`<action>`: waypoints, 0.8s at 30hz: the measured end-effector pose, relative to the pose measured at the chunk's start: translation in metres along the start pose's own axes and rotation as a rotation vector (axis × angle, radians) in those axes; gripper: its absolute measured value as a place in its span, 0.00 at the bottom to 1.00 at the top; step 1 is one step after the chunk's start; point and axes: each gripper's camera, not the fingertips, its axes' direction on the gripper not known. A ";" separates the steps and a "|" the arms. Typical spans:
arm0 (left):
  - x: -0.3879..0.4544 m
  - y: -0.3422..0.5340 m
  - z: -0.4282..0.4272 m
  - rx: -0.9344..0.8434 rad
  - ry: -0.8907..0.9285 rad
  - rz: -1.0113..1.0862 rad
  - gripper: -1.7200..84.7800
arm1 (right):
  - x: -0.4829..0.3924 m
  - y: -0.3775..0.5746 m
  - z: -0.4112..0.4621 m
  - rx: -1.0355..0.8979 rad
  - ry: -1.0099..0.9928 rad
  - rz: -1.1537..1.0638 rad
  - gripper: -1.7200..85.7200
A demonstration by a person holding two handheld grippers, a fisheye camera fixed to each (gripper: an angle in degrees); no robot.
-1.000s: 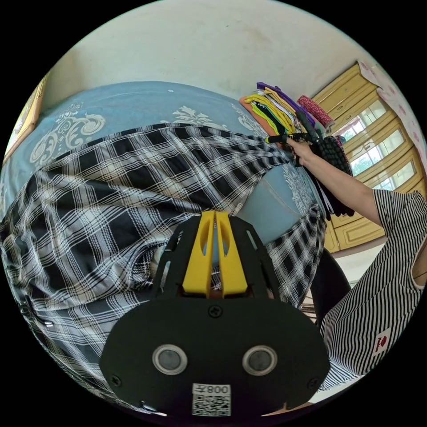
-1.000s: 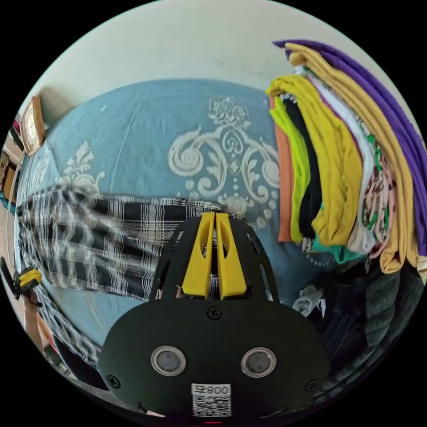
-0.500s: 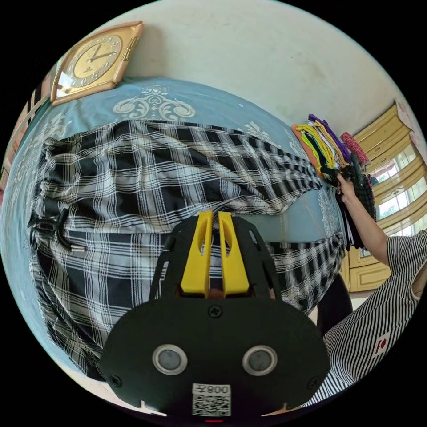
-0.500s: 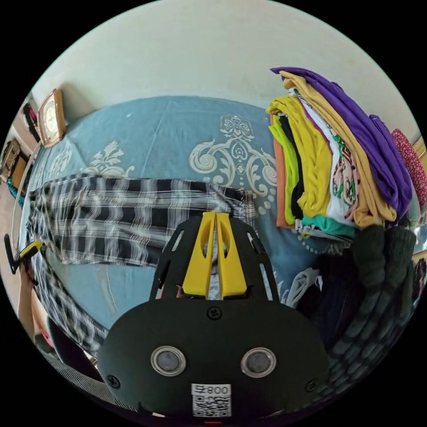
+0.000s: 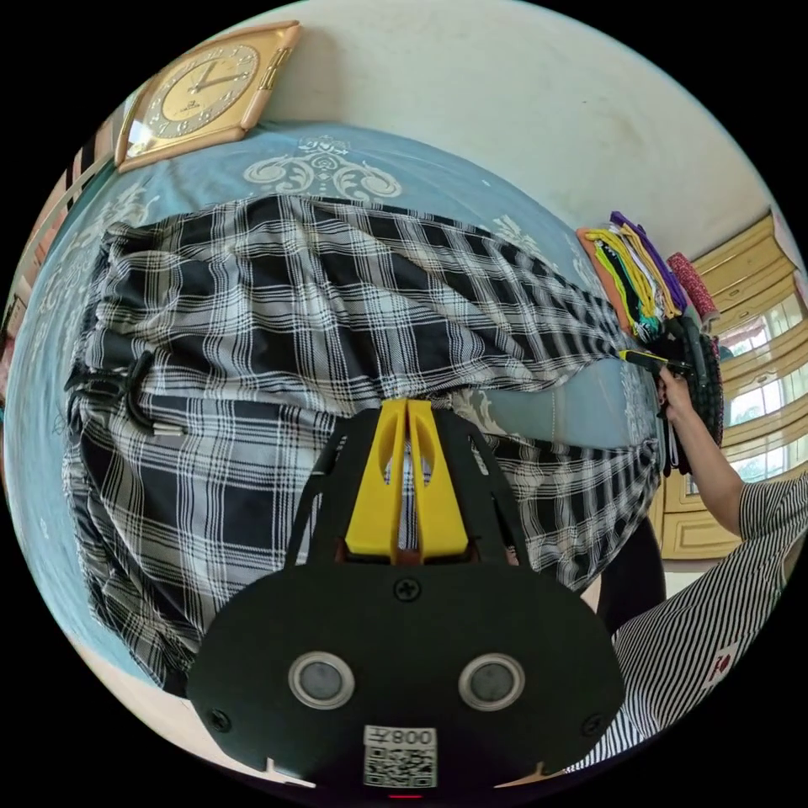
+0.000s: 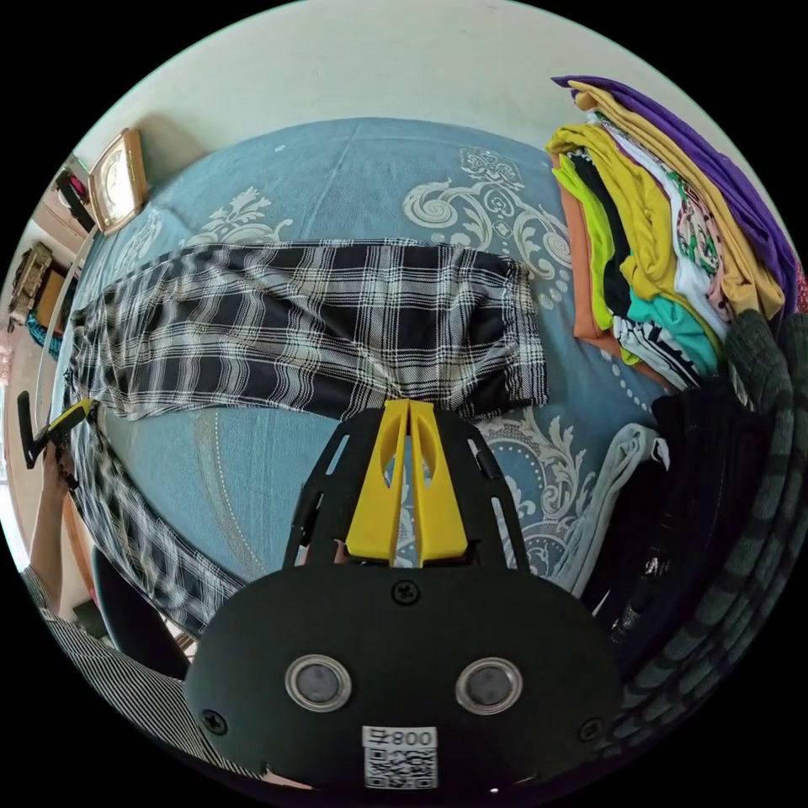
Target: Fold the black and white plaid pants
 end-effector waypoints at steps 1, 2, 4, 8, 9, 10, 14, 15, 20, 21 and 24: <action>-0.001 0.002 -0.002 0.001 -0.007 -0.005 0.02 | 0.002 0.004 -0.002 -0.006 -0.004 0.012 0.02; -0.001 0.006 -0.006 0.004 -0.019 -0.013 0.02 | 0.004 0.009 -0.004 -0.003 0.001 0.025 0.02; 0.002 0.011 -0.014 0.023 -0.019 -0.011 0.03 | 0.004 0.016 -0.013 0.011 0.057 0.049 0.02; 0.031 0.015 -0.029 0.055 0.045 0.113 0.05 | -0.002 0.041 -0.043 0.048 0.119 0.014 0.02; 0.041 0.015 -0.027 0.031 0.042 0.156 0.05 | -0.003 0.046 -0.047 0.047 0.120 0.010 0.03; 0.045 0.016 -0.025 0.017 0.039 0.174 0.06 | -0.002 0.058 -0.052 0.028 0.120 0.005 0.03; 0.066 0.016 -0.010 -0.087 0.048 0.254 0.09 | 0.002 0.107 -0.057 -0.064 0.113 0.038 0.06; 0.069 0.016 -0.006 -0.108 0.039 0.269 0.09 | 0.001 0.114 -0.057 -0.077 0.120 0.038 0.07; 0.077 0.015 0.007 -0.166 -0.058 0.293 0.05 | -0.002 0.158 -0.041 -0.180 0.238 0.041 0.08; 0.078 0.014 0.006 -0.174 -0.056 0.283 0.04 | -0.002 0.161 -0.037 -0.191 0.242 0.039 0.08; 0.079 0.013 0.005 -0.183 -0.054 0.268 0.03 | -0.001 0.166 -0.024 -0.233 0.209 0.048 0.06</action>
